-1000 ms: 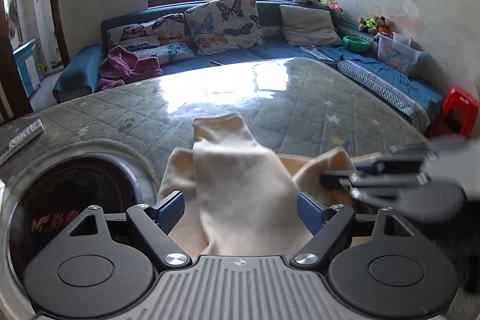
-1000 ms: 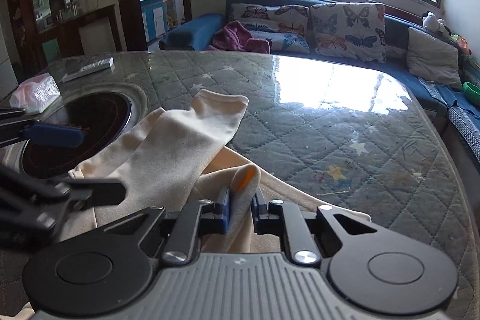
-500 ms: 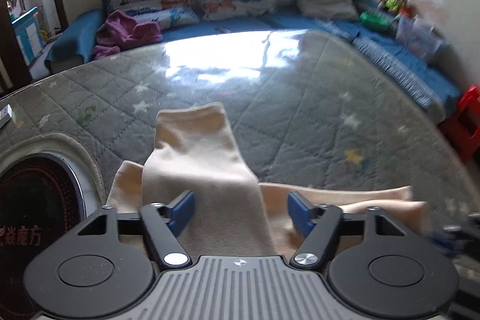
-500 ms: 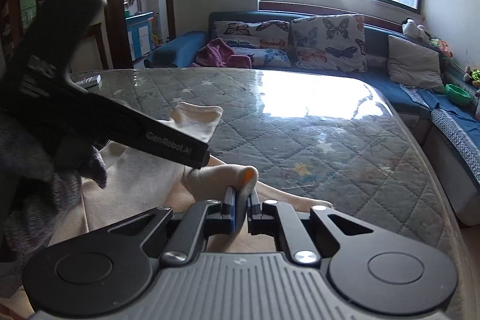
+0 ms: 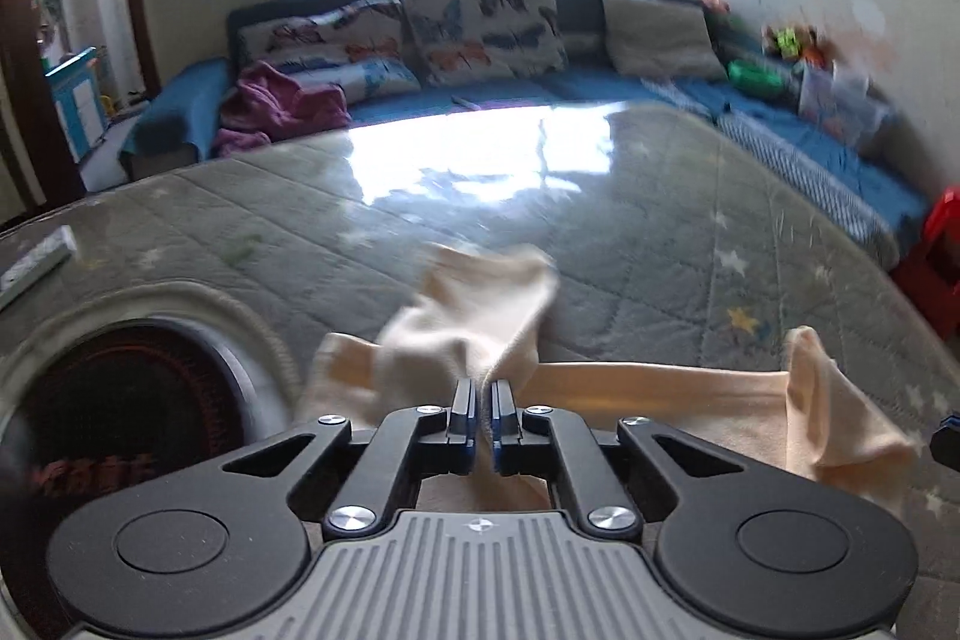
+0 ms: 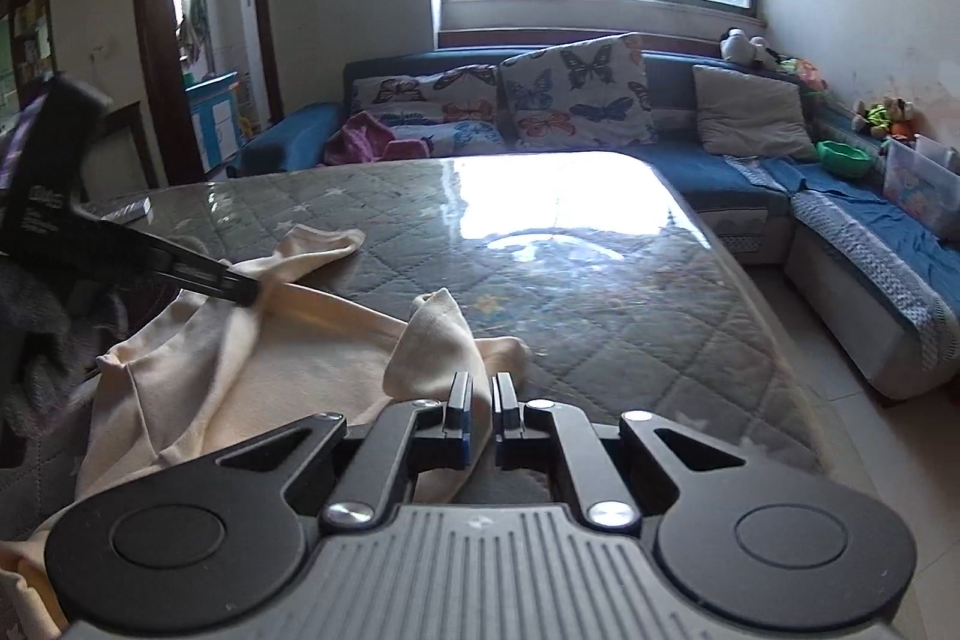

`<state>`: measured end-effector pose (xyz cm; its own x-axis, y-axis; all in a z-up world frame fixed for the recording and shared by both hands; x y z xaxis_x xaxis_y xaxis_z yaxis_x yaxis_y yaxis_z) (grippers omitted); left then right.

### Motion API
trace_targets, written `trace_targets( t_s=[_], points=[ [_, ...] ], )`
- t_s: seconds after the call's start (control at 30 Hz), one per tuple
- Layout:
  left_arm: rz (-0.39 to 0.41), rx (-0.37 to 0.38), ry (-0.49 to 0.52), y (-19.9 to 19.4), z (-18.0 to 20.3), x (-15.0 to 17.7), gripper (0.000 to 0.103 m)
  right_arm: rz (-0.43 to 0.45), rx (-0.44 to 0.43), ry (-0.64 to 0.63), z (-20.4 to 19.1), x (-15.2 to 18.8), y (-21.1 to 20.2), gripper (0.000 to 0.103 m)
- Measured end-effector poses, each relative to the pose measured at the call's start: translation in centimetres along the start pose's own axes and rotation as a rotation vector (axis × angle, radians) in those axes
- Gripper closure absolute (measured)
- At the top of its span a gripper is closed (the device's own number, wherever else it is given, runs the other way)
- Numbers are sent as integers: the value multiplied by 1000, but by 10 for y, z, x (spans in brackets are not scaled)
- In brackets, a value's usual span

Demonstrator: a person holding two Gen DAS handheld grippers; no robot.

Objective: Fold clothes

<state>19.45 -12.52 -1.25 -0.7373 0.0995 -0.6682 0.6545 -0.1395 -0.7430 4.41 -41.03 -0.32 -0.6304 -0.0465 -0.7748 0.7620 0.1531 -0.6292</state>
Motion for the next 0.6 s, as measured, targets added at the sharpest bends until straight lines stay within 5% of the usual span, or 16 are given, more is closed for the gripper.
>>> trace_targets(
  t_s=[0.27, 0.33, 0.4, 0.57, 0.6],
  points=[
    [105, -7, -113, -72, -62, 14, 98, -24, -1, 23, 13, 11, -3, 92],
    [118, -15, -145, -87, -79, 22, 98, -30, -10, 3, 8, 11, 5, 69],
    [125, -31, -161, -98, -93, 32, 98, -33, -12, -10, 5, 10, 12, 58],
    [120, -69, -240, -116, -130, 65, 98, -70, 10, -33, -1, 7, 51, 59],
    [119, -78, -254, -119, -136, 72, 98, -80, 3, -27, -1, 8, 56, 68]
  ],
)
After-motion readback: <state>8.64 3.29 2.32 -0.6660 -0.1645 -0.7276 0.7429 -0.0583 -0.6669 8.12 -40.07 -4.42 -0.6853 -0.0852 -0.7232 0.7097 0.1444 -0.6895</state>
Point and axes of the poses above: each gripper's, at about its wrist camera, not at the fingertips, and y roughly the way its jaws point, z to its right, x to its underside, the point moved 10 cm from there along y, roughly the way its jaws point, and after that the axes turned 5 degrees about -z, right-handed, at the moved point
